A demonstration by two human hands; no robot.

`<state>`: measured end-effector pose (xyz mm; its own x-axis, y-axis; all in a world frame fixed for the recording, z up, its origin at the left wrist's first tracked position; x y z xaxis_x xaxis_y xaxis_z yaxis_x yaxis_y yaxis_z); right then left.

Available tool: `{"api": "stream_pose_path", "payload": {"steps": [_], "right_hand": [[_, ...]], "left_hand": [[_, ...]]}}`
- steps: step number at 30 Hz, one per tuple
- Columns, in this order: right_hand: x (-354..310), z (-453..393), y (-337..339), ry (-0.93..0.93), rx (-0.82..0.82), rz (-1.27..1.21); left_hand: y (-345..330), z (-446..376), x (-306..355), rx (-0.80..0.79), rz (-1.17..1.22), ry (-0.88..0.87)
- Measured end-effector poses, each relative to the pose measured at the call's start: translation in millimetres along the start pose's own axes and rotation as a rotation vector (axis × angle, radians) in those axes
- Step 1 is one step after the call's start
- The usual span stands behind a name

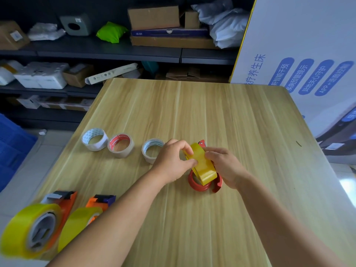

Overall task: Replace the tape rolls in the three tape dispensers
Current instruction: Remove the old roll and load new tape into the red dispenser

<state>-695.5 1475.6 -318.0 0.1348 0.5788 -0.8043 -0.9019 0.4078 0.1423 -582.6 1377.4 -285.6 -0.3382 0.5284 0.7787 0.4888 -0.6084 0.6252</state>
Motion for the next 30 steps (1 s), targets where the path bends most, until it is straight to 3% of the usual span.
{"api": "stream_pose_path", "payload": {"steps": [7, 12, 18, 22, 26, 30], "right_hand": [[0.3, 4.6, -2.8, -0.003, 0.009, 0.070], [1.7, 13.9, -16.5, 0.031, -0.056, 0.158], [6.8, 11.5, -22.0, 0.129, 0.142, 0.436], [7.0, 11.6, -15.9, 0.114, 0.218, 0.415], [5.3, 9.7, -12.5, 0.110, 0.207, 0.299], [1.0, 7.4, -14.1, 0.145, 0.250, 0.277]], "left_hand": [[-8.3, 1.4, -7.4, -0.027, -0.046, -0.057], [0.4, 0.3, -16.2, 0.101, -0.158, -0.002], [-4.9, 4.0, -32.7, 0.121, -0.211, 0.137], [-8.2, 1.9, -41.7, 0.079, -0.073, 0.209], [-14.2, -0.5, -48.0, 0.021, 0.221, 0.271], [-12.0, -3.8, -48.7, 0.051, 0.365, 0.278]]}}
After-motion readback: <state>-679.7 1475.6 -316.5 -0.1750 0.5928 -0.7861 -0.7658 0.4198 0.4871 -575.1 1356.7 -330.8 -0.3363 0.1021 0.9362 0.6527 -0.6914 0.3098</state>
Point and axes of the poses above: each hand's wrist, its own z-axis away from the middle knuckle, its own y-axis out of the back of the hand, x = y × z, the point moved 7 cm from there along -z, towards the middle knuckle, and after that the axes turned 10 degrees about -y, right-handed, at the moved point
